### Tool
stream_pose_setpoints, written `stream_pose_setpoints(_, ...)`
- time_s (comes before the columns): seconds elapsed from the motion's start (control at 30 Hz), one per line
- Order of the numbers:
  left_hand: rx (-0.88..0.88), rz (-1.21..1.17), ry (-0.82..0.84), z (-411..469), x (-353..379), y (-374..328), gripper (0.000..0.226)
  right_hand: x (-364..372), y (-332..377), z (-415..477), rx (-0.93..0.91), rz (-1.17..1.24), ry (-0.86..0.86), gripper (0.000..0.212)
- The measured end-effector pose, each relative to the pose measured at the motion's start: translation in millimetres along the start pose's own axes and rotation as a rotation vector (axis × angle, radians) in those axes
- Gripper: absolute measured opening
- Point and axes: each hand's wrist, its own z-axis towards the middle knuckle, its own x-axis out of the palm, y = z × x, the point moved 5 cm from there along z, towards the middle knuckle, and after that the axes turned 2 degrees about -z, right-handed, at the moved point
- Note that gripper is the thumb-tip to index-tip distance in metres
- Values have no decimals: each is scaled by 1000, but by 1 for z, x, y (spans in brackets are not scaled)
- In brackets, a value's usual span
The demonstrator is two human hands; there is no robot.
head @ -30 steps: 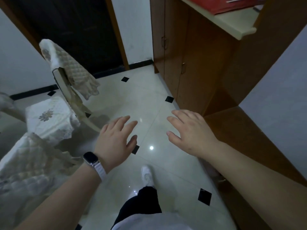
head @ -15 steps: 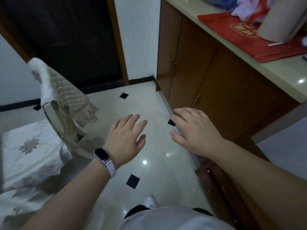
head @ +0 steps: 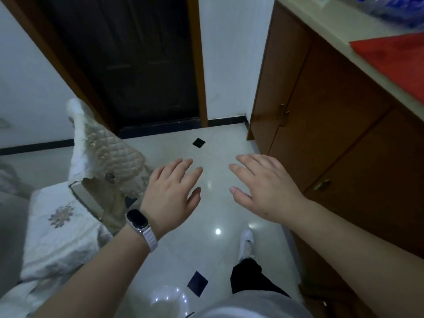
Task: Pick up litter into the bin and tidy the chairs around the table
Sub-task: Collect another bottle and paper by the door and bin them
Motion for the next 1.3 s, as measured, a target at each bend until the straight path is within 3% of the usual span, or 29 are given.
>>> stream_pose_setpoints(0.47, -278, 61, -44, 200, 19, 92, 47, 25, -130, 255, -180, 84, 49, 56)
stream_pose_setpoints(0.73, -474, 90, -57, 232, 34, 192, 49, 43, -89, 380, -337, 112, 53, 55)
stream_pose_setpoints(1.0, -612, 51, -86, 275, 61, 342, 50, 86, -46, 527, -426, 20, 122, 53)
stream_pose_setpoints(1.3, -739, 36, -84, 300, 51, 498, 52, 92, 30, 691, -551, 35, 67, 53)
